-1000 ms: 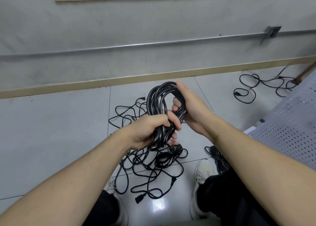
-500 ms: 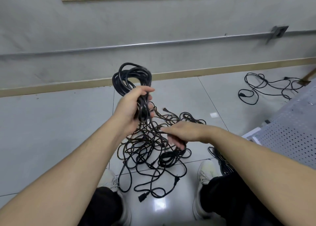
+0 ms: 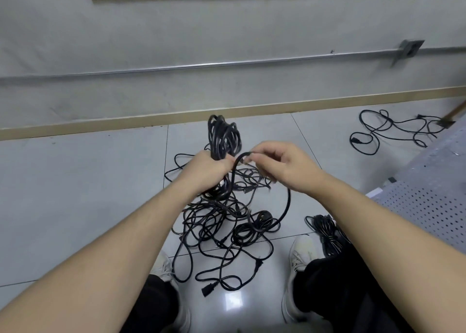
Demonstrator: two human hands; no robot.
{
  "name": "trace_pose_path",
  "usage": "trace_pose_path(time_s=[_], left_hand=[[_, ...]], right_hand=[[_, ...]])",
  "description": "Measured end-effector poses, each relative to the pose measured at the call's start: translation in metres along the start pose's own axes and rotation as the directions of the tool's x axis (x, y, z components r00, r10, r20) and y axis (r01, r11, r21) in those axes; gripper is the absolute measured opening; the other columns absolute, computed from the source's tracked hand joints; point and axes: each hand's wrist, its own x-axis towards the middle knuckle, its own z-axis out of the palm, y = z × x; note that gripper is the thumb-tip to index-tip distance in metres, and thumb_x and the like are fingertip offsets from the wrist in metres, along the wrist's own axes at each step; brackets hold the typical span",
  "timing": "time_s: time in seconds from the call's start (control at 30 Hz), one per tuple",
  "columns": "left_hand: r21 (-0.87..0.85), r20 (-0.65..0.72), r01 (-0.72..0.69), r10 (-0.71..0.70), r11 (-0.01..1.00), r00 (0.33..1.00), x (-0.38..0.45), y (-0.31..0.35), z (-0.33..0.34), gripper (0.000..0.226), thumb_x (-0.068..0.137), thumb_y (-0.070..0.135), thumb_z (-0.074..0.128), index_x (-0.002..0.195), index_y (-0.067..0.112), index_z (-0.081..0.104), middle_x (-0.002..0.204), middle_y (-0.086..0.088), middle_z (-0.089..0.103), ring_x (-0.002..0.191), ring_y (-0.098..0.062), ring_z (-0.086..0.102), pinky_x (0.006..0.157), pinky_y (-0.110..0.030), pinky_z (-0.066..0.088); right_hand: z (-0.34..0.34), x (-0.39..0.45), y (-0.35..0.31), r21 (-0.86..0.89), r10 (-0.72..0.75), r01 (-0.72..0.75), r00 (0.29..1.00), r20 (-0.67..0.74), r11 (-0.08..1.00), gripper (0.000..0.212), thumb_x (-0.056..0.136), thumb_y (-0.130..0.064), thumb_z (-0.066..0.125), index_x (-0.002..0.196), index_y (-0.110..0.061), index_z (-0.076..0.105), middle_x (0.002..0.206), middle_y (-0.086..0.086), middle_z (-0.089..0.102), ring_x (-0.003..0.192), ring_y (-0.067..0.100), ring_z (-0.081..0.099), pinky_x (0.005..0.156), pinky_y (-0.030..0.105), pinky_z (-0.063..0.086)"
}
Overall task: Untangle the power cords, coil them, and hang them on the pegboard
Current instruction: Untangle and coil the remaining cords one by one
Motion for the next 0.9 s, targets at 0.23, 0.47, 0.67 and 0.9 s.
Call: trace_pose_path(time_s=[0.23,0.47,0.67,0.9], left_hand=[[-0.190,0.234,0.066,-0.020,0.980,0.972,-0.016,0.016,0.012,0.067,0.094,0.079,0.033,0.089,0.034,0.083,0.085,-0.002,0.069,0.073,-0.017,0.059,0.074,-0.032,0.047],[-0.039,0.207,-0.089,0.095,0.995,0.974,-0.012,0.006,0.021,0.029,0.090,0.037,0.073,0.067,0.020,0.069,0.065,0.005,0.069,0.058,-0.009,0.062,0.069,-0.030,0.047],[-0.168,0.111,0.007,0.012,0.986,0.994,-0.010,0.003,0.011,0.038,0.093,0.032,0.065,0.059,0.015,0.068,0.055,-0.001,0.061,0.054,-0.019,0.058,0.065,-0.031,0.045],[-0.203,0.332,0.016,0.054,0.979,0.942,-0.014,0.004,0.013,0.042,0.098,0.029,0.060,0.059,0.014,0.063,0.072,-0.004,0.068,0.056,-0.015,0.063,0.058,-0.028,0.045]], right_hand=[[-0.009,0.008,0.010,-0.252,-0.099,0.025,0.953,-0.286,0.967,0.019,0.095,-0.025,0.071,0.089,-0.043,0.071,0.080,-0.022,0.072,0.073,0.001,0.063,0.072,0.016,0.046],[-0.004,0.008,0.006,-0.219,-0.134,0.088,0.970,-0.204,0.972,0.022,0.086,-0.020,0.081,0.084,-0.038,0.068,0.068,-0.015,0.067,0.064,0.001,0.060,0.067,0.018,0.047],[-0.028,0.005,0.002,-0.235,0.070,-0.092,0.992,-0.102,0.968,0.027,0.078,-0.035,0.086,0.078,-0.024,0.062,0.057,-0.017,0.054,0.054,0.006,0.044,0.056,0.025,0.039],[-0.020,0.004,-0.003,-0.051,-0.096,0.084,0.932,-0.349,0.995,0.019,0.082,-0.014,0.084,0.074,-0.024,0.070,0.069,-0.012,0.066,0.063,0.000,0.055,0.065,0.014,0.044]])
